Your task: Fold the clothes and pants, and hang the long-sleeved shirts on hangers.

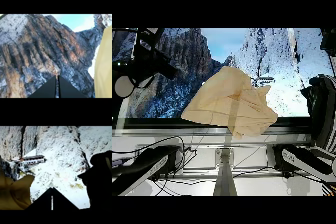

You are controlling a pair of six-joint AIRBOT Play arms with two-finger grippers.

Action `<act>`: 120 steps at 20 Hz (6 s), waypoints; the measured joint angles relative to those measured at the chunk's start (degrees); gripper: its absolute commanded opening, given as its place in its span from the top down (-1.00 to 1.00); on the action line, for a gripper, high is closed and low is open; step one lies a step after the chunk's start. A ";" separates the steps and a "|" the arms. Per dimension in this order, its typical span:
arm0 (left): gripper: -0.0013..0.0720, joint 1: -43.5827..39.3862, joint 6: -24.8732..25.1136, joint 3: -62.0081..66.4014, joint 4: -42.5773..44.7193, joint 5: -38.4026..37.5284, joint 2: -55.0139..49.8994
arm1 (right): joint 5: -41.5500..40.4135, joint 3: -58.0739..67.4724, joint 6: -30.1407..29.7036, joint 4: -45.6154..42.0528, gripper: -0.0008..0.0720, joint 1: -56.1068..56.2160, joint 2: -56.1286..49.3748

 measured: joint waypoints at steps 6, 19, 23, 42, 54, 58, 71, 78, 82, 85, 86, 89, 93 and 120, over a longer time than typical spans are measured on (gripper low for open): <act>0.86 0.00 0.00 0.00 -0.02 0.02 0.00 | -0.02 0.00 0.00 0.00 0.94 0.00 0.00; 0.86 0.00 0.02 0.00 0.00 0.00 0.00 | -5.14 -0.13 -0.90 -1.36 0.93 -0.07 -0.20; 0.86 0.00 0.00 0.00 -0.04 0.00 0.00 | -3.63 -3.32 -1.81 -5.75 0.93 -3.13 -0.37; 0.86 0.00 -0.02 0.00 -1.64 -0.26 -0.02 | -6.54 -67.38 -11.23 25.79 -0.63 -17.94 3.15; 0.94 0.00 -13.60 0.00 -7.39 -0.44 -3.02 | -30.49 -68.70 -11.06 43.95 0.93 -17.90 3.08; 0.94 0.35 -16.92 0.00 -2.45 -0.52 -4.42 | -36.06 -60.48 -14.58 50.56 0.94 -17.22 3.06; -0.26 20.00 -3.76 -15.82 -32.81 -16.11 -10.12 | -52.13 -42.88 -16.22 38.36 0.93 -8.11 -0.24; -0.45 6.40 2.60 -28.63 -53.24 -13.75 -13.90 | -52.00 -42.56 -16.24 37.35 0.93 -7.85 -1.49; -0.76 -4.13 3.17 -29.94 -61.51 -11.89 -21.73 | -51.49 -42.56 -16.24 37.33 0.93 -7.85 -1.62; -0.76 -8.92 4.07 -29.86 -65.29 -10.86 -27.43 | -50.95 -42.53 -16.22 37.31 0.93 -7.85 -1.62; -0.76 -10.14 4.81 -29.75 -66.97 -10.84 -28.87 | -50.84 -42.53 -16.22 37.33 0.93 -7.85 -1.62; -0.50 -12.85 8.39 -29.33 -71.84 -10.80 -31.56 | -50.64 -42.53 -16.22 37.31 0.93 -7.85 -1.62; -0.34 -14.80 11.37 -28.33 -75.73 -9.97 -32.96 | -50.60 -42.53 -16.20 37.31 0.93 -7.85 -1.62; 0.94 5.86 2.60 -6.27 -34.49 -13.16 -18.40 | -45.35 -33.57 -16.22 35.74 0.93 -7.96 -1.44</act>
